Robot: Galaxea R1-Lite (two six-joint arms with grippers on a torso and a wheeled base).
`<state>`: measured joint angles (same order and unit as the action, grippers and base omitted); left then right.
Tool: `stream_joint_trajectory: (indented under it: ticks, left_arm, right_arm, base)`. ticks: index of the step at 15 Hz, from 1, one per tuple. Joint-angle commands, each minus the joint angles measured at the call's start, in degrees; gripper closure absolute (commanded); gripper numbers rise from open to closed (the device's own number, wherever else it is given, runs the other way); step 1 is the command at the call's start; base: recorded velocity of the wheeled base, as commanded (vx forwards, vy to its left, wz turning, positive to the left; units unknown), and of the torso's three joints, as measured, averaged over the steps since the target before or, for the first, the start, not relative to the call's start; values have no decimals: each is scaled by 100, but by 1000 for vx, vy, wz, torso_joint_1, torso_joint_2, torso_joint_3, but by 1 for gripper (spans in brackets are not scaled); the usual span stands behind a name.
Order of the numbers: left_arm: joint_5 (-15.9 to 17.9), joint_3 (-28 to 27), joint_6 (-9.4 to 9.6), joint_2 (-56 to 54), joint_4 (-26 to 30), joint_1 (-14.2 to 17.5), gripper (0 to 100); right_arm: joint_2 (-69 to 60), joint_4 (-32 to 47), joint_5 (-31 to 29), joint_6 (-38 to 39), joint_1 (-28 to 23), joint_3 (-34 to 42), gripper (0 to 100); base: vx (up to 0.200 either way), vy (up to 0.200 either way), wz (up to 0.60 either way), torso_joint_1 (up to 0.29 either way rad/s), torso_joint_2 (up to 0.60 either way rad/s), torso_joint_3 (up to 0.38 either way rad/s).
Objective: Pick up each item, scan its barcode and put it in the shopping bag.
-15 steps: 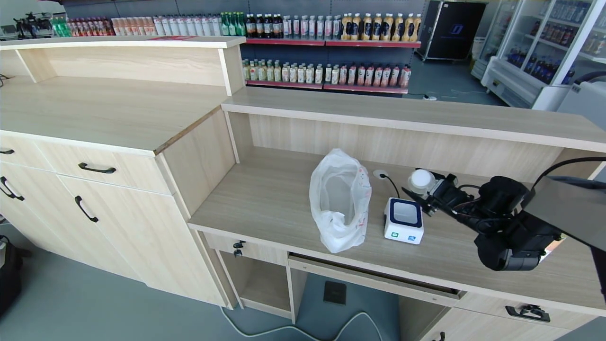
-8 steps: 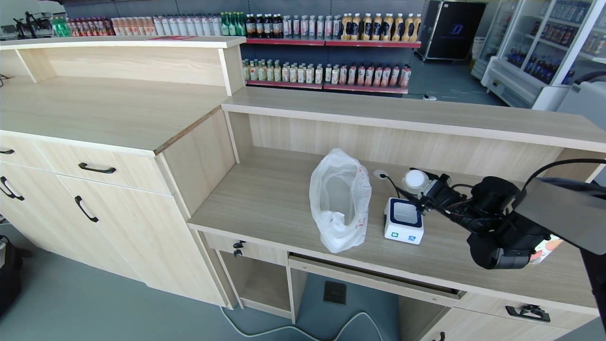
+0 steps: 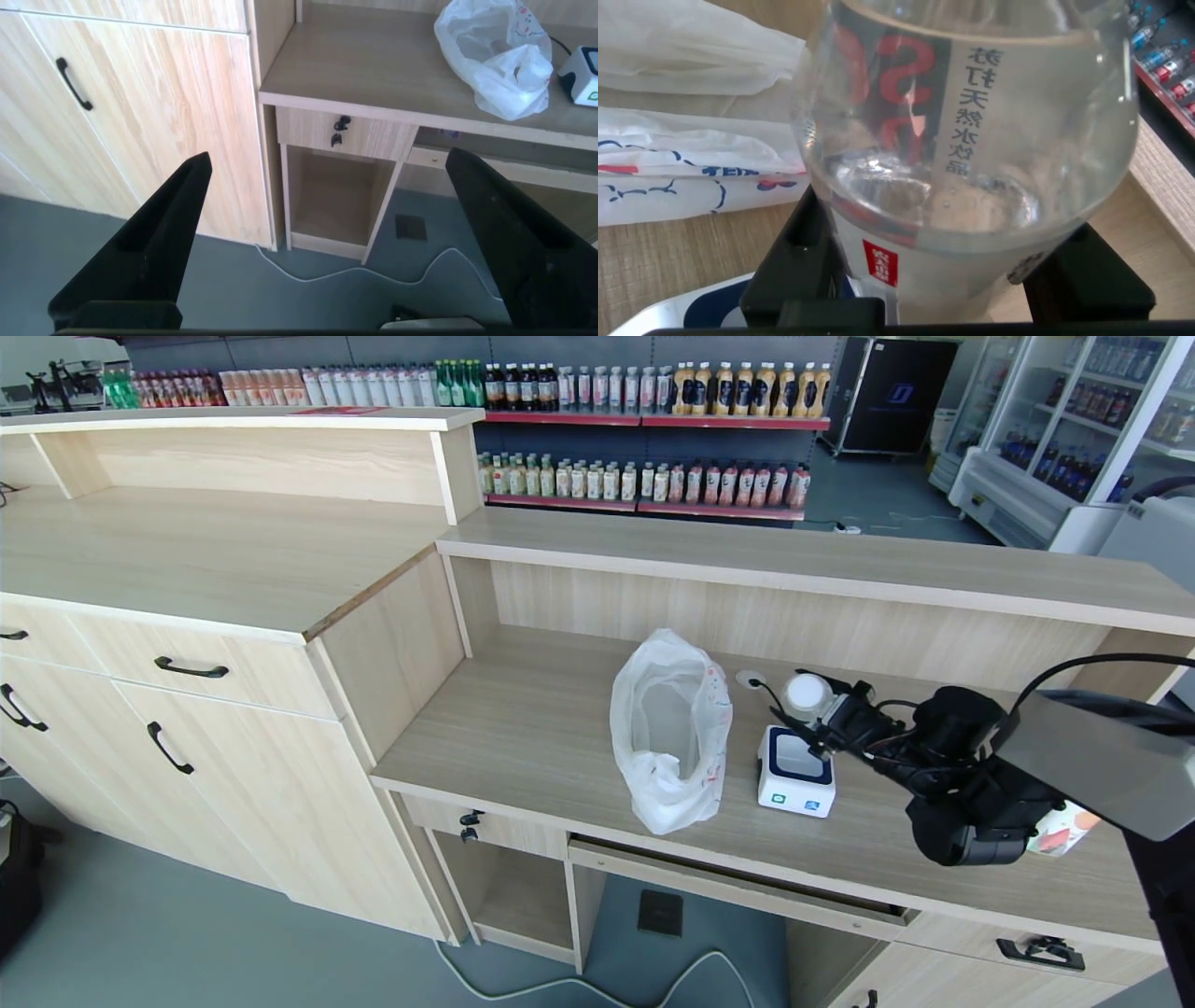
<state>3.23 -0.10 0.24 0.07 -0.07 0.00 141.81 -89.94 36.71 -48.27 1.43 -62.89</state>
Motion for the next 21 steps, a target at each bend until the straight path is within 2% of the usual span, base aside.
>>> stream_joint_trajectory:
  ticks: [1, 21]
  left_arm:
    - [2, 1, 2, 1, -1, 0, 0]
    - [2, 1, 2, 1, -1, 0, 0]
  right_arm:
    - [57, -6, 3, 2, 7, -65, 100]
    - [303, -6, -23, 37, 121, -505, 100]
  base:
    - [0, 0, 0, 0, 0, 0]
    - [0, 0, 0, 0, 0, 0]
